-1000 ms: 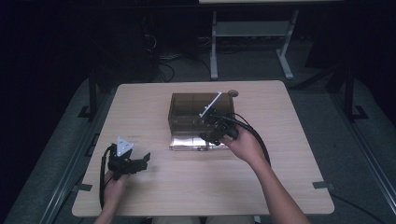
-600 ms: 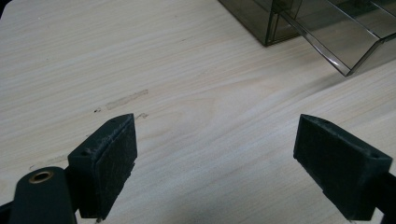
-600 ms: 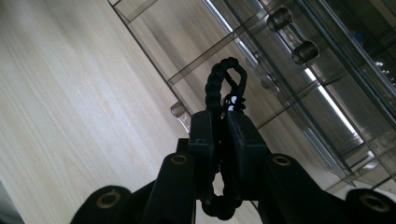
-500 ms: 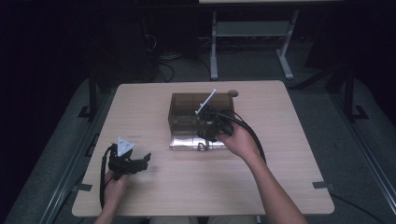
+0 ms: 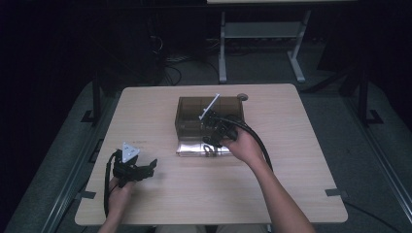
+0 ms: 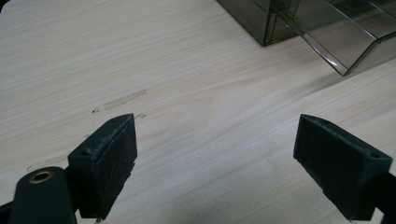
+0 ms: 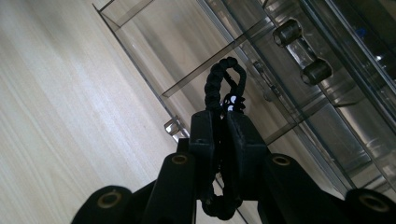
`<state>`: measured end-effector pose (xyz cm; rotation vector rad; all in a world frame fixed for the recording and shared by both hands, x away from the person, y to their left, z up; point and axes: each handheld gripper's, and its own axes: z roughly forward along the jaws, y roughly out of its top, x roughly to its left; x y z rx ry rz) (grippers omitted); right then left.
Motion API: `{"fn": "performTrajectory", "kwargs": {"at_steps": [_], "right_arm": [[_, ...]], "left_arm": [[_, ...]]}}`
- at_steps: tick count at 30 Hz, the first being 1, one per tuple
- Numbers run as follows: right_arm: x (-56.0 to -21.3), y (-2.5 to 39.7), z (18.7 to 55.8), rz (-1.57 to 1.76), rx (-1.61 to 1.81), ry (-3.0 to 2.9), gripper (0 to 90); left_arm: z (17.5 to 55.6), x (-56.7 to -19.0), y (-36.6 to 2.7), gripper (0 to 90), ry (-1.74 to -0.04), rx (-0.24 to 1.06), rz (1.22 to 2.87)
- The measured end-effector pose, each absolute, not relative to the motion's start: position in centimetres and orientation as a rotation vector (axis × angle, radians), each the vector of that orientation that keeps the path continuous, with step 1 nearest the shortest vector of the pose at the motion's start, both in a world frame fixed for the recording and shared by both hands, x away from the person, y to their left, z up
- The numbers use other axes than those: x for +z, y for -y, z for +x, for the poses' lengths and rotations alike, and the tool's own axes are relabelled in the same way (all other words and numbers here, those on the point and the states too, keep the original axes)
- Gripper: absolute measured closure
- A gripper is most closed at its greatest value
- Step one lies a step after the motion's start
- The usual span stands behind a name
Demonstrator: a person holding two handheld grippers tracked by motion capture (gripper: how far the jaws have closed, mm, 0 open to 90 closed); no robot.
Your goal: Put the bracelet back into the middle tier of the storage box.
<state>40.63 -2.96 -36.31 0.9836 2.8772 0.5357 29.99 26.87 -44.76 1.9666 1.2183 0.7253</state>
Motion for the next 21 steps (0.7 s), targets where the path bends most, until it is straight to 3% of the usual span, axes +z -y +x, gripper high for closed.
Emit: {"fn": "performTrajectory", "kwargs": {"at_steps": [21], "right_arm": [[-37.8, 2.2, 41.9, 1.007, 0.478, -2.885, 80.6]], "left_arm": [[30.0, -44.7, -26.9, 13.0, -1.217, 0.724, 1.964]]}}
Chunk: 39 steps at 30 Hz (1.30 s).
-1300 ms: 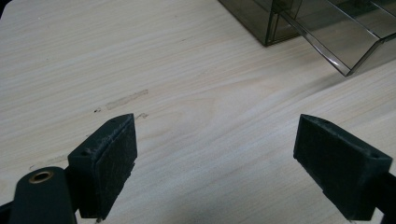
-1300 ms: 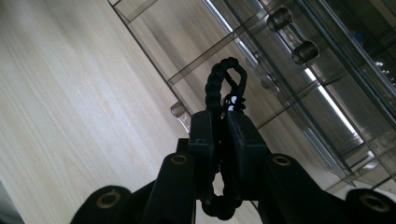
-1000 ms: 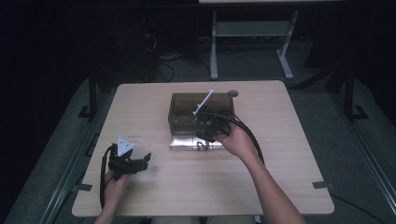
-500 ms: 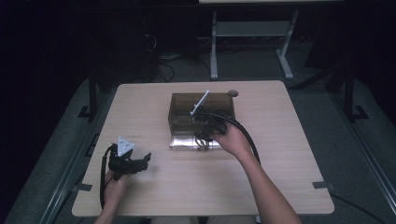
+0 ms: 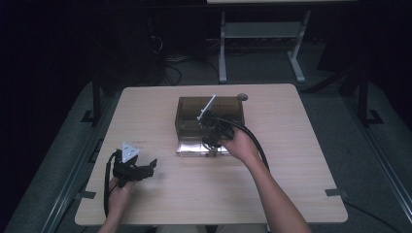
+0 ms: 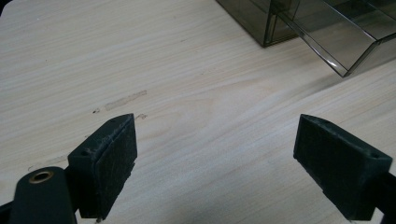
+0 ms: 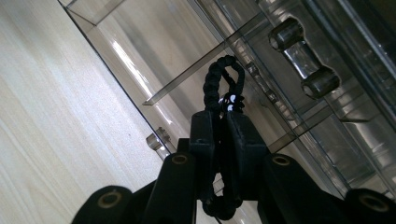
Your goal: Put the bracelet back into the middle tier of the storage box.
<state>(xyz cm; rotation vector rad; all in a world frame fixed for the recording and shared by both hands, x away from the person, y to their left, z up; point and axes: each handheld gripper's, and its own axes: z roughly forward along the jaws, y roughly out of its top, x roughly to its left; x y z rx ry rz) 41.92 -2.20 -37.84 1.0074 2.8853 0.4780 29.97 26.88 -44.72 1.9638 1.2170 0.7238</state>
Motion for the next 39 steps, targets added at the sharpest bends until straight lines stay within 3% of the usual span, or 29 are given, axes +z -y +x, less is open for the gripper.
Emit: {"fn": "performTrajectory", "kwargs": {"at_steps": [28, 39], "right_arm": [[-39.8, 1.7, 42.3, 1.027, 0.42, -2.93, 80.0], [-39.7, 1.6, 42.4, 1.027, 0.433, -2.944, 69.7]], "left_arm": [[30.1, -44.8, -26.8, 13.1, -1.223, 0.724, 1.96], [30.1, -44.8, -26.8, 13.1, -1.226, 0.724, 1.959]]}}
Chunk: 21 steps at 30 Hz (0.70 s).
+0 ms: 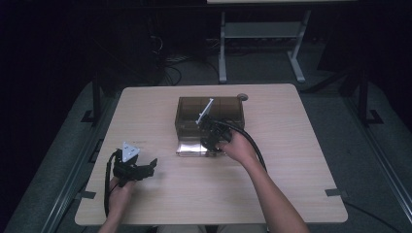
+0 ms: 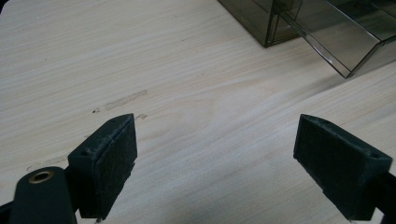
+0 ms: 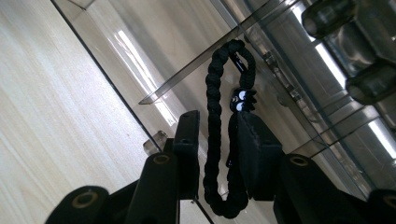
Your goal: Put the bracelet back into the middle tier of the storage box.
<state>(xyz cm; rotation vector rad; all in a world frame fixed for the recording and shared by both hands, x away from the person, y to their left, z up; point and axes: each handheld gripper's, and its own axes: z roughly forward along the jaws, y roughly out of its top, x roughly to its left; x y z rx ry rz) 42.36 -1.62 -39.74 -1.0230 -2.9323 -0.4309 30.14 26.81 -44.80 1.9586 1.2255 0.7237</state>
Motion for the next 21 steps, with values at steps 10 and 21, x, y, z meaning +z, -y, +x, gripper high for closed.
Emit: {"fn": "performTrajectory", "kwargs": {"at_steps": [10, 21], "right_arm": [[-39.1, 2.3, 42.6, -1.039, -0.481, 2.92, 65.9], [-38.4, 2.7, 42.4, -1.049, -0.531, 2.92, 61.4]], "left_arm": [[30.2, -44.9, -26.6, 13.0, -1.222, 0.727, 1.97], [30.2, -44.9, -26.7, 13.1, -1.219, 0.724, 1.967]]}}
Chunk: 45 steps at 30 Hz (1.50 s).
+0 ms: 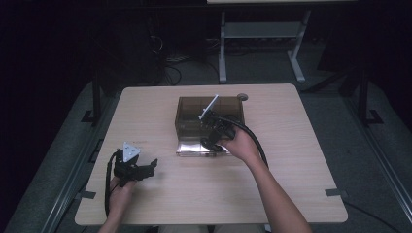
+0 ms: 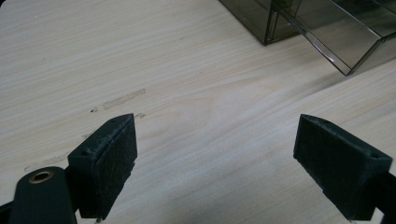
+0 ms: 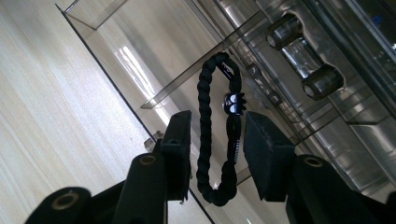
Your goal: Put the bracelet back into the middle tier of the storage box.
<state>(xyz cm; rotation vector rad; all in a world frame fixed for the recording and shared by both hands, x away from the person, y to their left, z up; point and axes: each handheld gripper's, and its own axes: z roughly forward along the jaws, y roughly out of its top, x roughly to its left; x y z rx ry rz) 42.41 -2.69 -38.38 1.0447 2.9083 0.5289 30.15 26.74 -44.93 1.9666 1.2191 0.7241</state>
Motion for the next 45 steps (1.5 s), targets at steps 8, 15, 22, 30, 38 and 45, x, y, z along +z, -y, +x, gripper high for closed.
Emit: {"fn": "performTrajectory", "kwargs": {"at_steps": [8, 15, 22, 30, 38, 45], "right_arm": [[-38.2, 2.5, 42.0, 1.016, 0.549, -2.906, 58.2], [-37.9, 2.8, 41.8, 1.013, 0.571, -2.902, 56.3], [-37.4, 3.2, 41.4, 1.014, 0.573, -2.892, 53.6], [-36.9, 4.0, 41.2, 1.012, 0.572, -2.879, 51.2], [-35.8, 5.6, 40.8, 1.044, 0.602, -2.864, 48.4], [-35.1, 6.9, 40.1, 1.054, 0.604, -2.851, 44.6]], "left_arm": [[30.0, -44.8, -27.0, 13.1, -1.227, 0.72, 1.962], [29.9, -44.9, -27.0, 13.1, -1.231, 0.721, 1.97], [29.8, -44.8, -26.9, 13.1, -1.226, 0.727, 1.958], [29.9, -44.9, -27.0, 13.1, -1.231, 0.723, 1.97], [29.9, -45.0, -26.8, 13.1, -1.225, 0.725, 1.972], [30.0, -45.0, -27.0, 13.0, -1.225, 0.726, 1.984]]}}
